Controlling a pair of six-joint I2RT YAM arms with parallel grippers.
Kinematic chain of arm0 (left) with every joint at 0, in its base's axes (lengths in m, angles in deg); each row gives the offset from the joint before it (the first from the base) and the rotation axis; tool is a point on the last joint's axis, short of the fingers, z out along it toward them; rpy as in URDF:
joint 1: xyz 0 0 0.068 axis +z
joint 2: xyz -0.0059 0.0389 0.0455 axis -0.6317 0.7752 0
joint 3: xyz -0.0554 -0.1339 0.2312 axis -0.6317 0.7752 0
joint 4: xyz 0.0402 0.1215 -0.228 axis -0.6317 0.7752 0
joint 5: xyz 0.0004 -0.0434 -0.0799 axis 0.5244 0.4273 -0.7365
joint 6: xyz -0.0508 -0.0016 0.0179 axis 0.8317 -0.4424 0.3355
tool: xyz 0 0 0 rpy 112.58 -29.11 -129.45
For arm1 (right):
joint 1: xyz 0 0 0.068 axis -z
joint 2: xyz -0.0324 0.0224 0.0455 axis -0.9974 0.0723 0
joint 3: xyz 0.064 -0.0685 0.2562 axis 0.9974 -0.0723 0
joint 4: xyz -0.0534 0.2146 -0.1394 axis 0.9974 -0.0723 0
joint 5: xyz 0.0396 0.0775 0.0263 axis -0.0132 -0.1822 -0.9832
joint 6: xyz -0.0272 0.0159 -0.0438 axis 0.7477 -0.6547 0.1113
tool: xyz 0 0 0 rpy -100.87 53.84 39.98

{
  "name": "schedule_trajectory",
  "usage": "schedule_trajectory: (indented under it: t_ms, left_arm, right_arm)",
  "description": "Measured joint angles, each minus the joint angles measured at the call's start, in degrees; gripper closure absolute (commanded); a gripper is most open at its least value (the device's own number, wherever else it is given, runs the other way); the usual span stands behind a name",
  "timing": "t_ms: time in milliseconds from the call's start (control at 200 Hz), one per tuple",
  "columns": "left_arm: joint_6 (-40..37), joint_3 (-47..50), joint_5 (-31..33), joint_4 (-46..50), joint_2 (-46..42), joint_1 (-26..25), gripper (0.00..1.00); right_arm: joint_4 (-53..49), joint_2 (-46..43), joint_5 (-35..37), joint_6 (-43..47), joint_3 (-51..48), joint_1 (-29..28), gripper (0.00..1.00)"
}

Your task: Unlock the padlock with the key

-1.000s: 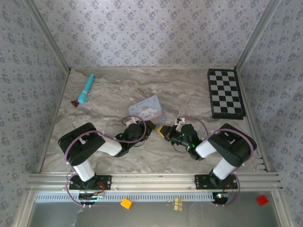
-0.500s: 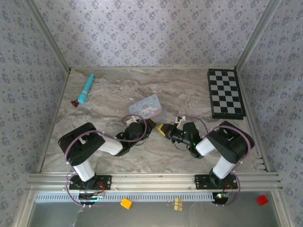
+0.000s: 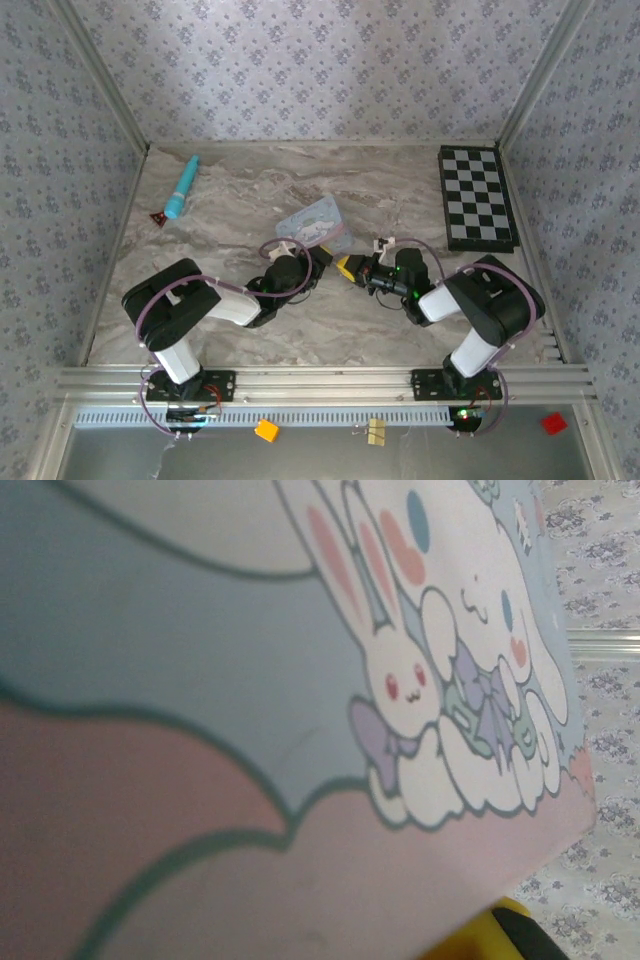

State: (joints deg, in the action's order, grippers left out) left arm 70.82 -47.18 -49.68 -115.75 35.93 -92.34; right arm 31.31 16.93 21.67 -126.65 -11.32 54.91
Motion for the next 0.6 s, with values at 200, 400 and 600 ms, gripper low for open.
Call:
schedule_trajectory:
  t_ms: [200, 400, 600]
  left_arm:
    - [0.0, 0.0, 0.0, 0.0, 0.0, -0.2, 1.00]
    - [0.0, -0.3, 0.0, 0.9, -0.1, -0.2, 1.00]
    - [-0.2, -0.7, 0.5, 2.7, -0.1, -0.3, 1.00]
  right_arm:
    - [-11.2, -6.7, 3.5, 4.1, 1.2, -1.9, 1.00]
    - [-16.2, -8.2, 3.8, 6.2, 2.6, -2.1, 1.00]
    - [-16.5, -6.8, 2.3, 6.2, 3.4, -2.0, 1.00]
